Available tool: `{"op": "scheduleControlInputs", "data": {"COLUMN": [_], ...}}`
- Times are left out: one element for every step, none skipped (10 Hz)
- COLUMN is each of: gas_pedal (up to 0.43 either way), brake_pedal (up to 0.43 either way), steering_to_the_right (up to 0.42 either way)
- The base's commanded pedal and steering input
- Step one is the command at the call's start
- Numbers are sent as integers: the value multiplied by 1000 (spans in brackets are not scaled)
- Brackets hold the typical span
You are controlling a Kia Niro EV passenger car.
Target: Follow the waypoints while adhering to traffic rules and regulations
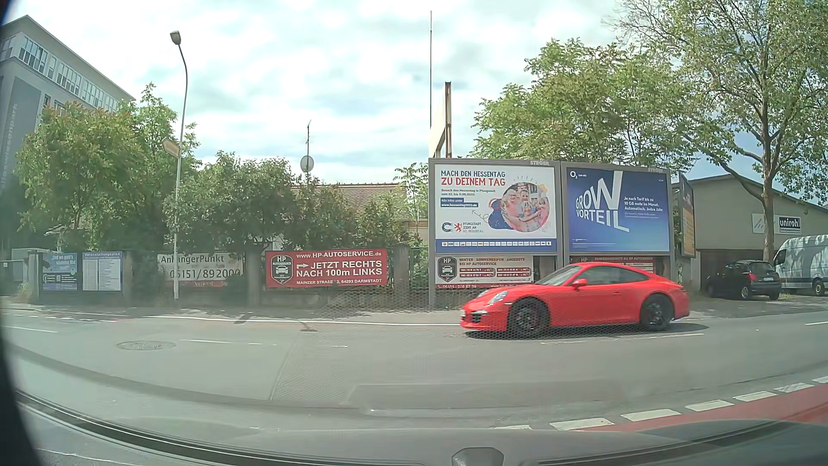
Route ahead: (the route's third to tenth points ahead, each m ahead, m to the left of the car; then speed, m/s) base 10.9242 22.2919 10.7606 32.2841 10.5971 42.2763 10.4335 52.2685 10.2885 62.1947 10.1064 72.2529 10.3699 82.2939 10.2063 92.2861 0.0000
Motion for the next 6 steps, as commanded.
{"op": "scheduleControlInputs", "data": {"gas_pedal": [0,0,0,0,0,0], "brake_pedal": [177,171,177,177,177,177], "steering_to_the_right": [-213,-213,-213,-213,-213,-213]}}
